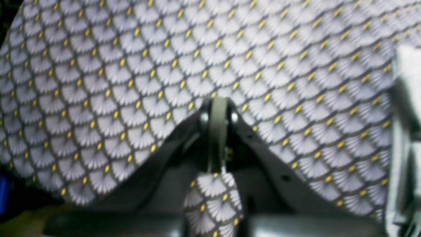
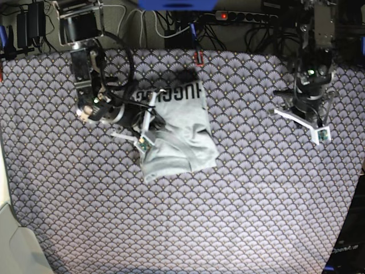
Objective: Fold the T-shirt properly
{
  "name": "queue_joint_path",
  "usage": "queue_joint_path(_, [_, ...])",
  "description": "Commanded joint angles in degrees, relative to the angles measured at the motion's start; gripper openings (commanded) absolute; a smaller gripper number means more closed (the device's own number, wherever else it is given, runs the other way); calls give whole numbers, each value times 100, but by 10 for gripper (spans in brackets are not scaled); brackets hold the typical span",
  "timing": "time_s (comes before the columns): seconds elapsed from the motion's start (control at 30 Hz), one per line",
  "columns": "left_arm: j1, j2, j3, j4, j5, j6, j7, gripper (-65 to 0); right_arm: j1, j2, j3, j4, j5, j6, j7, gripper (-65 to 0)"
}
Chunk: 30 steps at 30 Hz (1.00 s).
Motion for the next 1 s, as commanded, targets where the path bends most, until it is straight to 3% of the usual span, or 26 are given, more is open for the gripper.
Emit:
queue_joint_path(0.0, [-50, -61, 34, 102, 38, 22, -90, -645, -63, 66, 22, 336, -25, 36, -143, -650])
queue_joint_path(0.23, [-50, -61, 228, 85, 38, 22, -90, -645, -529, 48, 180, 1954, -25, 36, -917, -650])
queue_joint_path(0.57, [117, -122, 175, 94, 56, 22, -90, -645, -758, -57, 180, 1180, -25, 36, -662, -650])
queue_joint_path(0.73, [328, -377, 228, 182, 38, 4, -125, -645, -1057, 75, 189, 2156, -34, 36, -741, -650])
queue_joint_path(0.8, [442, -439, 228, 322, 38, -216, -134, -645, -1224, 110, 198, 2718, -34, 36, -899, -650])
queue_joint_path(0.97, [847, -483, 228, 454, 38, -1253, -117, -645, -1549, 110, 690, 3088, -34, 36, -1259, -650])
